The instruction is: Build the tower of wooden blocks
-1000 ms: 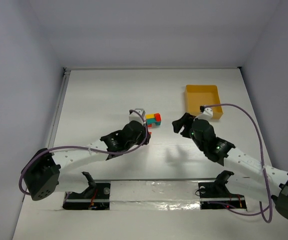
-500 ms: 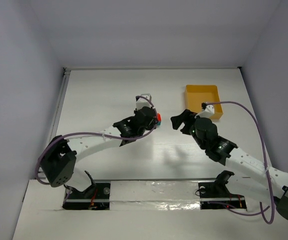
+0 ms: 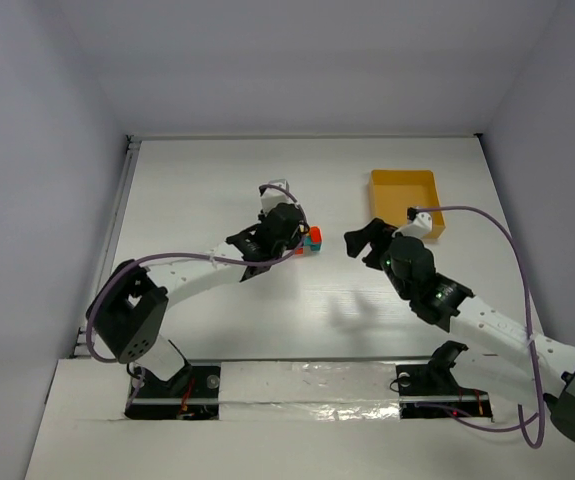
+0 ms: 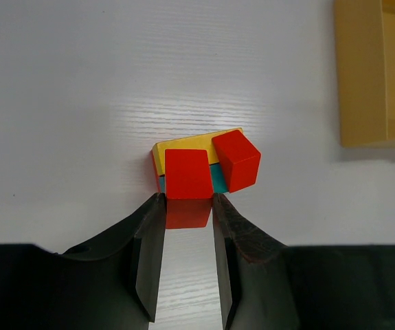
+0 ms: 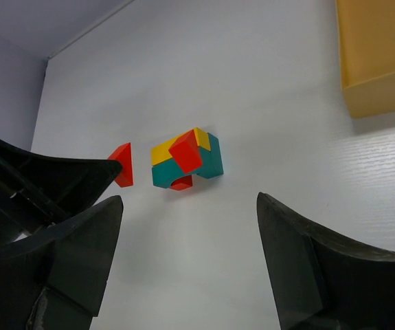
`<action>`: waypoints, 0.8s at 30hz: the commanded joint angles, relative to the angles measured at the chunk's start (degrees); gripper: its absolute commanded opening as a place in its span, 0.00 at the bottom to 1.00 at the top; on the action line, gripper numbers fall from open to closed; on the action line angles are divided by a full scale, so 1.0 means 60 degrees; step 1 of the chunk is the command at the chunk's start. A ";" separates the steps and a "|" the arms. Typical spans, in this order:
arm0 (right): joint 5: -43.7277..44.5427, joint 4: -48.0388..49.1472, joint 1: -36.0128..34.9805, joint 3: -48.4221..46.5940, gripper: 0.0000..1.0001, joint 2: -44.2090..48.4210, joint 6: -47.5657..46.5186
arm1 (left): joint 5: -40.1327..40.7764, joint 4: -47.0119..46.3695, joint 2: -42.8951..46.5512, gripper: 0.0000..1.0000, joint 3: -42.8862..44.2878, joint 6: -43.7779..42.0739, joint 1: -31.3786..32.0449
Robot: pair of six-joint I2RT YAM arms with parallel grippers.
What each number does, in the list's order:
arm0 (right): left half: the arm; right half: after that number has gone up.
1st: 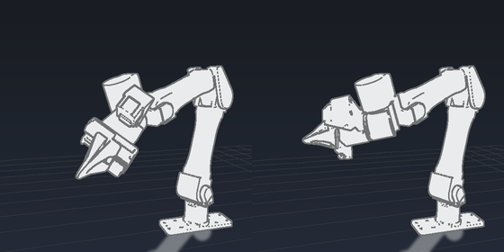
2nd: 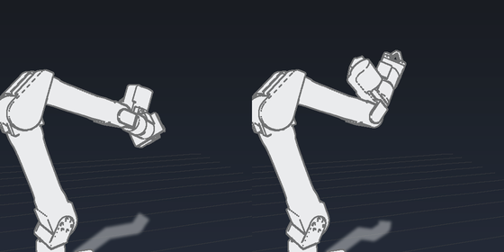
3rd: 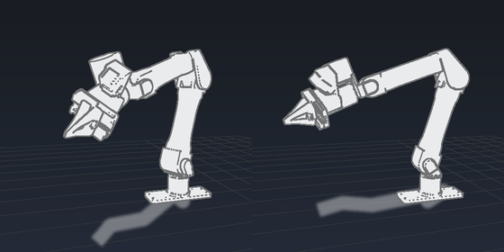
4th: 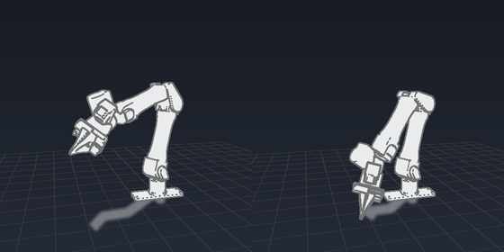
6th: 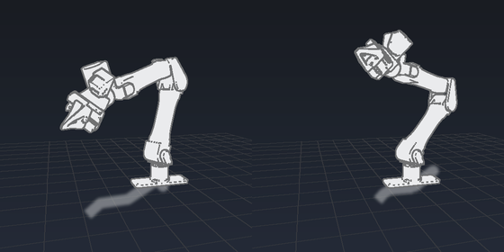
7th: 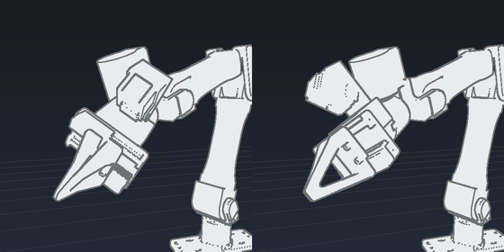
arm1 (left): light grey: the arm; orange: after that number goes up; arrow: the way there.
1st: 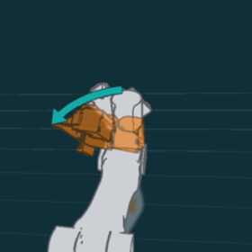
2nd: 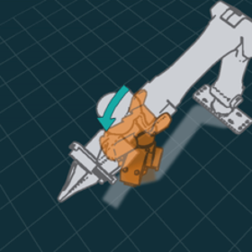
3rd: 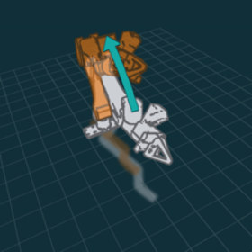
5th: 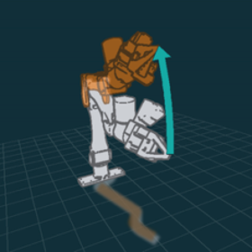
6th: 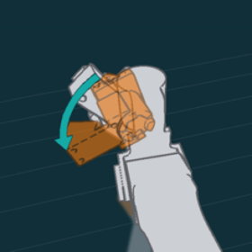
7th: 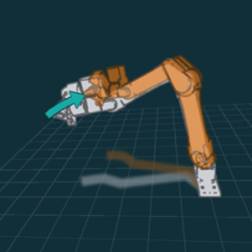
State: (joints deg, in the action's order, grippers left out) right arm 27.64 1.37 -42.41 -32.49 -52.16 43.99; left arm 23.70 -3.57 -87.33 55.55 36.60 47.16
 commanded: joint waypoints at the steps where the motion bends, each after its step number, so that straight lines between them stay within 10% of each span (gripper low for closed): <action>1: 0.0257 0.0868 0.0052 0.0389 0.84 0.0168 0.0169 | 0.0150 -0.0517 -0.0268 0.16 0.0322 0.0199 0.0036; 24: 0.0198 0.1472 0.0052 0.1563 0.81 0.0212 0.0418 | 0.0722 -0.0444 -0.0797 0.16 0.0747 0.0624 0.0036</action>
State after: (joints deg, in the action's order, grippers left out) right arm 26.94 6.92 -42.37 -22.63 -51.70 45.74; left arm 25.85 -5.87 -93.01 57.63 39.31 47.16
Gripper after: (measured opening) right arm 0.809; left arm 0.272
